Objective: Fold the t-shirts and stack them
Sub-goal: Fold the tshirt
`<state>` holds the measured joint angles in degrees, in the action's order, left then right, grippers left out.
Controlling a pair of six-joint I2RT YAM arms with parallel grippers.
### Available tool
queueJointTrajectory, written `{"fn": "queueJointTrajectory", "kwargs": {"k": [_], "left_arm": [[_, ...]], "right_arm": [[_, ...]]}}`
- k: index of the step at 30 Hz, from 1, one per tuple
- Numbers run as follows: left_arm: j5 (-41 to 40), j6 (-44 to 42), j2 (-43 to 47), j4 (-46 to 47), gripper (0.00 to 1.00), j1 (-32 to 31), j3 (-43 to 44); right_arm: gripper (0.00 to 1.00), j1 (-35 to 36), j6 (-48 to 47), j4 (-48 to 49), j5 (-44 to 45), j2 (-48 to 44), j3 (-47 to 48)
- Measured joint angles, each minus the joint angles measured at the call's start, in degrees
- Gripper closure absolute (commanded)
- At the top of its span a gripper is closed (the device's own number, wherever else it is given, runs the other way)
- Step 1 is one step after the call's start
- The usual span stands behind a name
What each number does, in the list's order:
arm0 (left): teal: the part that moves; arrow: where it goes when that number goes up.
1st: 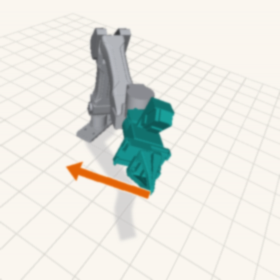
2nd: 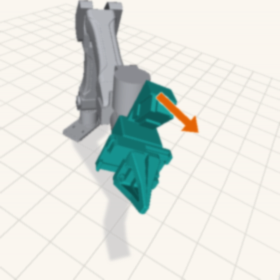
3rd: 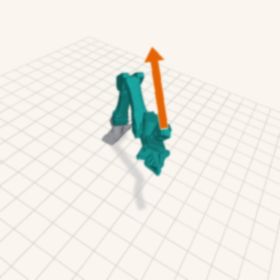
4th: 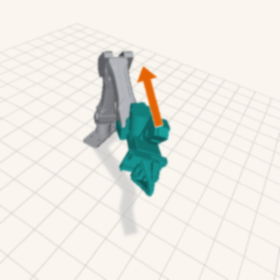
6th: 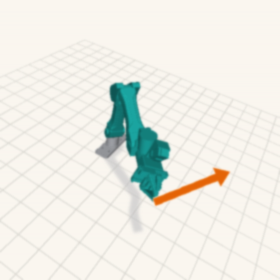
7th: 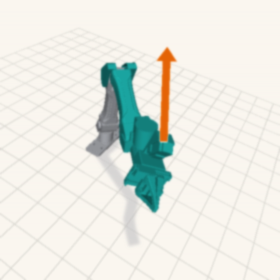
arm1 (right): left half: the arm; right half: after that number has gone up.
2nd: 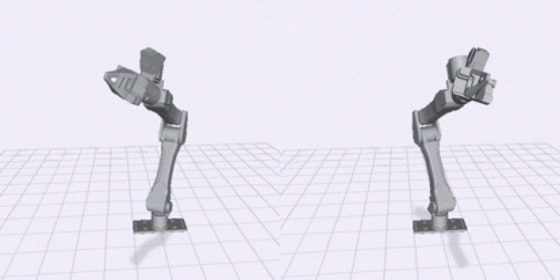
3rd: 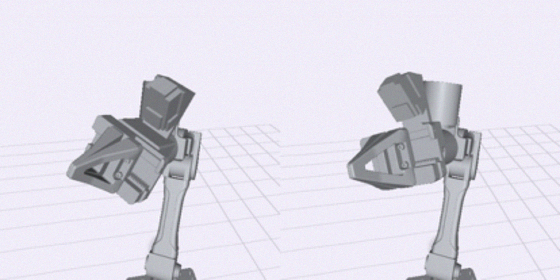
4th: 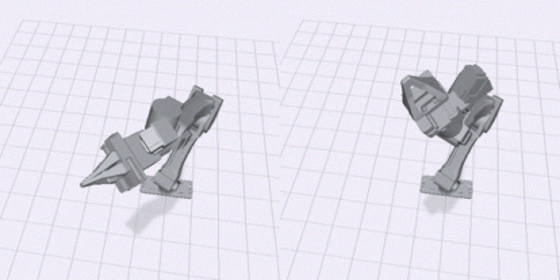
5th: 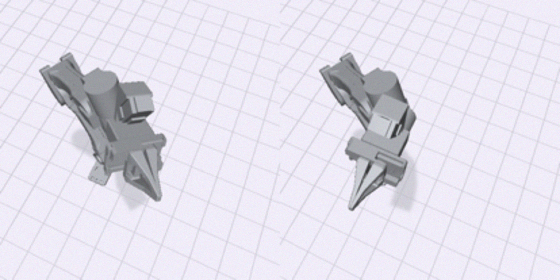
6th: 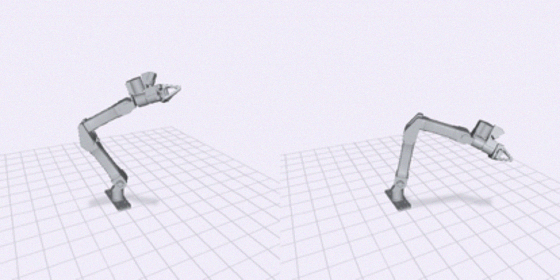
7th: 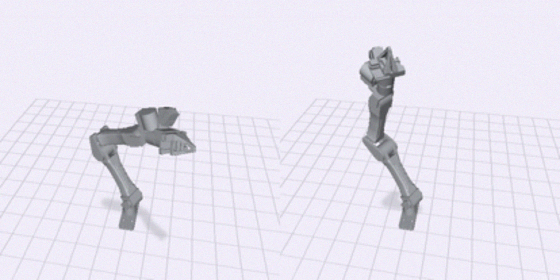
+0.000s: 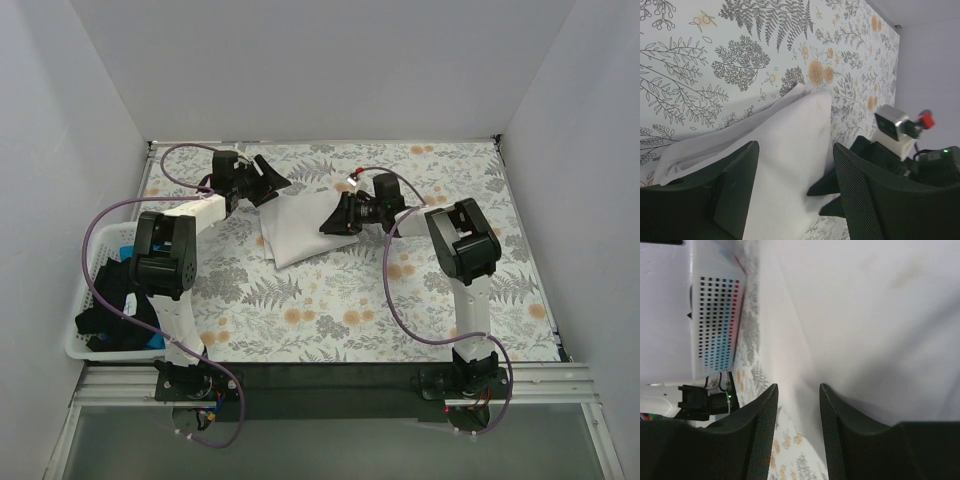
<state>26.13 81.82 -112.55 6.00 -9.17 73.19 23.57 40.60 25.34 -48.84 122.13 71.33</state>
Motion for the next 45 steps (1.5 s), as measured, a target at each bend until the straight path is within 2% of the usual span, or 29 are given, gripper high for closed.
{"fn": "queueJointTrajectory", "kwargs": {"k": [4,16,17,19,22,25,27,30,34,39,45], "left_arm": [[0.07,-0.04,-0.09,0.02,0.4,0.61,0.0],[1.38,1.31,-2.21,-0.81,0.41,4.7,0.48],[1.64,1.92,-1.07,-0.76,0.43,4.68,-0.96],[2.19,3.23,3.26,-0.7,0.54,4.15,-5.9],[3.58,5.14,12.5,-0.2,0.76,2.08,-15.52],[6.8,7.93,20.24,2.89,0.91,-0.81,-23.69],[8.46,9.35,22.99,5.62,0.96,-2.43,-28.2],[9.66,11.04,23.3,7.67,1.0,-3.02,-33.59],[9.14,12.22,19.67,8.24,1.0,-2.95,-36.79],[4.98,13.31,16.98,5.29,1.0,-2.84,-38.29],[1.66,15.08,18.69,2.34,1.0,-0.5,-39.82]], "right_arm": [[0.55,-0.74,1.16,2.95,-1.01,4.87,-1.81],[0.55,-1.11,1.46,8.07,-1.92,5.46,-2.89],[0.56,-1.11,1.46,8.07,-1.9,5.42,-2.89],[0.55,-1.11,1.46,8.04,-1.86,5.35,-2.91],[0.55,-1.09,1.4,8.11,-1.42,4.98,-3.34],[0.55,-1.09,1.22,8.17,-0.83,4.57,-3.8],[0.55,-1.09,1.22,8.35,-0.72,4.57,-4.0],[0.55,-1.09,1.2,8.81,-0.74,4.57,-4.15],[0.55,-1.09,1.18,9.25,-0.72,4.57,-4.37],[0.55,-1.22,1.01,9.77,-0.68,4.59,-4.7],[0.56,-1.44,1.01,11.13,-0.74,4.61,-5.42]]}}
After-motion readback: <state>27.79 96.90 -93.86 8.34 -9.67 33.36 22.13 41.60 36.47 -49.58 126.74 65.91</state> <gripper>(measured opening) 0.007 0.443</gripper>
